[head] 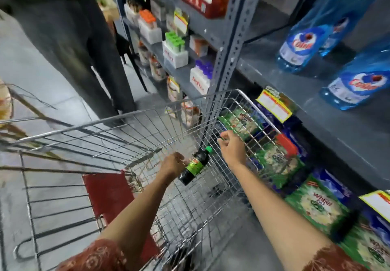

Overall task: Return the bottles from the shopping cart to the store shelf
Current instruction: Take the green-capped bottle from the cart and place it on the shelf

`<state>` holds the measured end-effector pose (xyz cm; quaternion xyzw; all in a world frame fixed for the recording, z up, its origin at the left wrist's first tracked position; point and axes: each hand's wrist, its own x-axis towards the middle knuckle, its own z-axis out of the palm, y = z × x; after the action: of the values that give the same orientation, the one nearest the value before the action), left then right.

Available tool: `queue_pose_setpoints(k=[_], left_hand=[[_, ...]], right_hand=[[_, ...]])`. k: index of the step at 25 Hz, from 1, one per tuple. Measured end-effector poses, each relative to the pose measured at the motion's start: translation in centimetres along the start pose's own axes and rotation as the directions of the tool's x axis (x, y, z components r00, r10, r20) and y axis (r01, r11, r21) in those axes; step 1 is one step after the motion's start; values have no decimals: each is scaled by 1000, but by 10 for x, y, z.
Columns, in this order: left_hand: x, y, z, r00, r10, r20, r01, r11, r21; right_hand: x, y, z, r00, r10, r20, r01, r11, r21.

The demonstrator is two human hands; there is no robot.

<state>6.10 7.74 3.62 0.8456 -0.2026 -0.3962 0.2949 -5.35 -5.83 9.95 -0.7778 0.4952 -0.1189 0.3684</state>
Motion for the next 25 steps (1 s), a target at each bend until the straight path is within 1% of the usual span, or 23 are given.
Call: queue_pose_setpoints(k=[4,8,9,11,12,13,15,17,18,21,23,25], left_hand=[[41,-45,22,993,-102,62,101,995,22],[75,-77,42,981,-163,108,162,987,14],[82,-81,46,978,-168,126,167,986,23],[95,-88,56,966,-179,186,179,984,18],[98,-90,61,961,-182,210,186,983,1],[100,-92,66,958,-184,221,190,982,-8],[104,-93,72,960,-187,209,190,982,5],[105,-93,76,961,-196,195,202,979,-10],[103,-93,77,960,-202,193,209,978,-16],[89,-90,77,973,-179,145,181,984,-1],[75,-87,76,985,-142,95,148,987,-65],[58,-81,75,994,-100,33,104,987,-126]], right_hand=[[36,33,63,979,129,159,-119,990,-71],[59,66,115,885,309,349,-273,950,-149],[63,71,125,870,339,357,-298,940,-168],[70,77,143,875,386,292,-340,920,-196],[72,78,149,878,409,247,-376,910,-172],[74,80,156,864,447,230,-433,894,-113],[78,83,169,802,532,273,-558,830,22],[78,84,176,737,601,309,-647,759,66],[77,83,177,725,616,309,-662,747,65],[68,81,173,739,606,294,-654,749,102],[63,77,166,742,607,283,-661,733,162],[58,68,154,746,610,267,-661,728,182]])
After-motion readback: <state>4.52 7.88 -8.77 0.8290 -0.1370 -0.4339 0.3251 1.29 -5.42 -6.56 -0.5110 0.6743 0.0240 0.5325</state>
